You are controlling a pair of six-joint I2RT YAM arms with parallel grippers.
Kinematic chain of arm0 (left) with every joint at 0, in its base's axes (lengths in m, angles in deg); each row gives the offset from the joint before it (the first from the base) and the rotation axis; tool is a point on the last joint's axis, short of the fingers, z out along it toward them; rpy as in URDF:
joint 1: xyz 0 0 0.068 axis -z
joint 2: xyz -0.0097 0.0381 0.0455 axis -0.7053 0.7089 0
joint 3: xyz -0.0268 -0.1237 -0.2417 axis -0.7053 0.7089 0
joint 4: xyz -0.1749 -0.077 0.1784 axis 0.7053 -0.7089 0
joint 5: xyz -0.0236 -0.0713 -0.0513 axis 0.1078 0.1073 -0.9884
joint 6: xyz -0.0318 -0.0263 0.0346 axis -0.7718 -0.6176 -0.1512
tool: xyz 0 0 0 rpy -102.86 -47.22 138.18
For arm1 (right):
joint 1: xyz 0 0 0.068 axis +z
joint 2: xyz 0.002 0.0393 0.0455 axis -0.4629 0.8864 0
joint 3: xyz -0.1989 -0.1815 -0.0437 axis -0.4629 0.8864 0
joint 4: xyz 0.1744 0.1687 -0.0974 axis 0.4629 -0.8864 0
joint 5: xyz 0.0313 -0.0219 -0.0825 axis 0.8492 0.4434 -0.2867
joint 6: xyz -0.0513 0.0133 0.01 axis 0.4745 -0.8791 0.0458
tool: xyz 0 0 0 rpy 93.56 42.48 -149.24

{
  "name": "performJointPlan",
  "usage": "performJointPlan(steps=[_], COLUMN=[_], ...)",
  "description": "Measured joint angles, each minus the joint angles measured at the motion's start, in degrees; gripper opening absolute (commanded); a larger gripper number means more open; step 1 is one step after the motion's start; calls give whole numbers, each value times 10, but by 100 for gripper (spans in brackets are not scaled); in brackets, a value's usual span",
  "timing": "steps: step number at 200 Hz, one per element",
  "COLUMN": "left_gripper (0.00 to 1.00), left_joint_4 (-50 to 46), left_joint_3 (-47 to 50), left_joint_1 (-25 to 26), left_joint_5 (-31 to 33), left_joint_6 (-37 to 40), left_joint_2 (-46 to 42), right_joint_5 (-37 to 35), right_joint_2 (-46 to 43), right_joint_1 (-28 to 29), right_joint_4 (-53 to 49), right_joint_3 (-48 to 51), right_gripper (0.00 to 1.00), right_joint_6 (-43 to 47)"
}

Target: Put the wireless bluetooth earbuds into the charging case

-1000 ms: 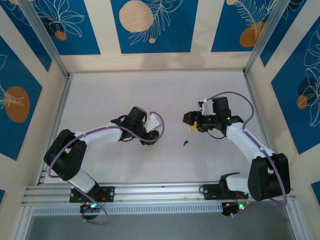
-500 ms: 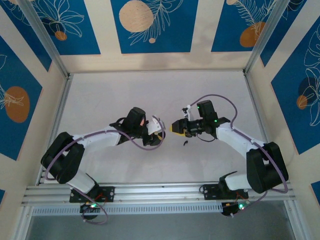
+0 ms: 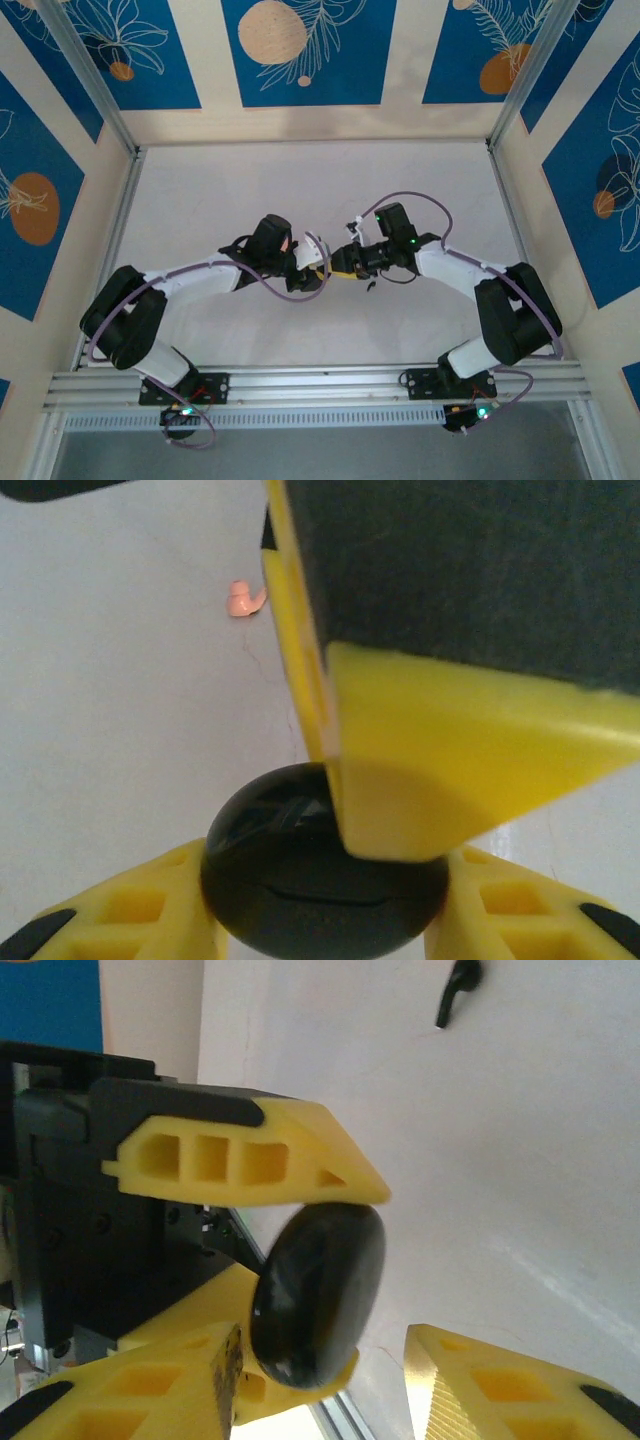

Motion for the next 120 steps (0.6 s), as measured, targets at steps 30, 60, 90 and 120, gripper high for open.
performJointPlan(steps=[30,60,90,120], left_gripper=[37,37,42,64], left_joint_4=[0,0,-8,-9], left_joint_3=[0,0,0,0], left_joint_1=[2,3,3,4], left_joint_5=[0,0,10,13], left_joint_6=[0,1,1,2], left_joint_2=[-3,-3,-4,-8], right_joint_5=[4,4,4,2], right_joint_2=[5,17,21,21], right_joint_1=[6,6,7,10], right_joint_4=[5,5,3,-5], right_joint_3=[-9,-14,-17,-22], right_gripper=[42,31,21,17], right_joint_6=[0,1,1,15])
